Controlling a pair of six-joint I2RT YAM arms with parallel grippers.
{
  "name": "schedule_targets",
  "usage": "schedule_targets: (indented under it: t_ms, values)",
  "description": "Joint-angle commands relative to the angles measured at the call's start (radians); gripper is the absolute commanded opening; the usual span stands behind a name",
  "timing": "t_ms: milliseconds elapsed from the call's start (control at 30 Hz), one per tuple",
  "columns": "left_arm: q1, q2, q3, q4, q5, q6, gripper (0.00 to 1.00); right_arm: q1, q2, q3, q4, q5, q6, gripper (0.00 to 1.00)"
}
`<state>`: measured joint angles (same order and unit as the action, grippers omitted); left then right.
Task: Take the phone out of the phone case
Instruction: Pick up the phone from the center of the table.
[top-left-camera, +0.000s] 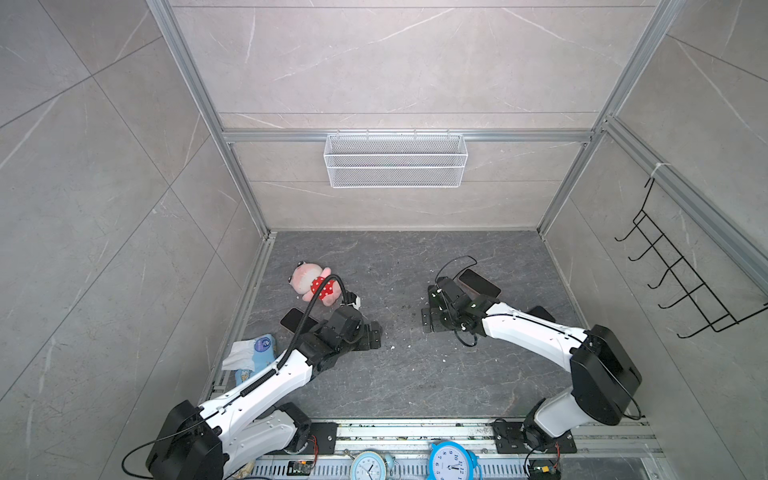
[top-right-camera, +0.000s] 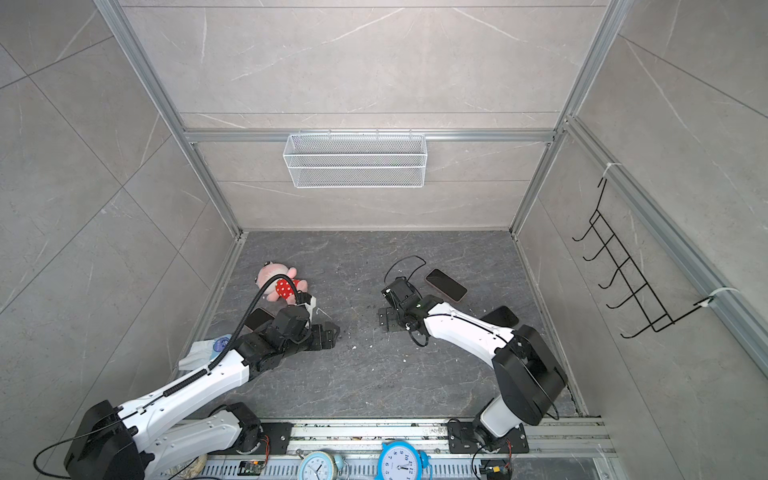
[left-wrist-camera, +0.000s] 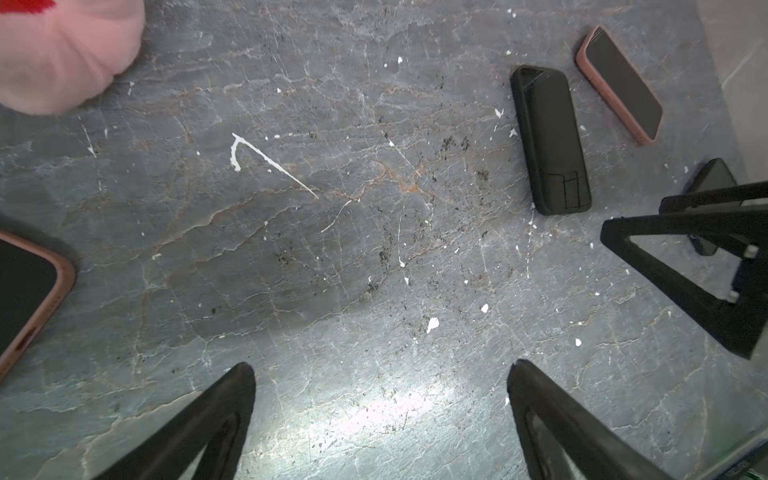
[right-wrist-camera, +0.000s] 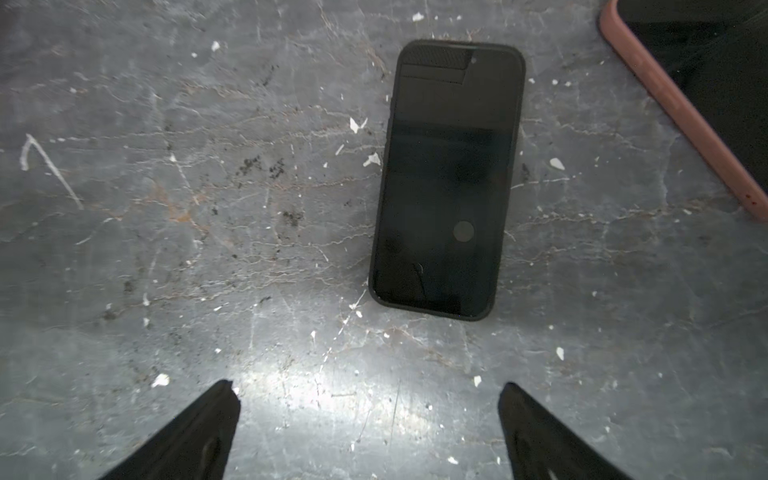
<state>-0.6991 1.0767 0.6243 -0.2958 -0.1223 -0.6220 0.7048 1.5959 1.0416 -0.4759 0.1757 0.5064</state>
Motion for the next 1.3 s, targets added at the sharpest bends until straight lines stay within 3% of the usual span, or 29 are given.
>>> schedule_targets:
  t_ms: [0,967,1267]
  values:
    - [-0.022,0.029,0.047,0.032,-0.027,-0.029,0.96,-0.012,0.051,0.047,-0.014,0.031,0.012,1.00]
    - [-0.088,0.214,0.132,0.119,-0.027,-0.045,0.93,-0.156,0.303,0.193,0.008,-0.051,-0.058,0.99]
    - [-0.087,0.249,0.147,0.144,-0.013,-0.053,0.92,-0.174,0.367,0.239,-0.028,-0.066,-0.084,0.90]
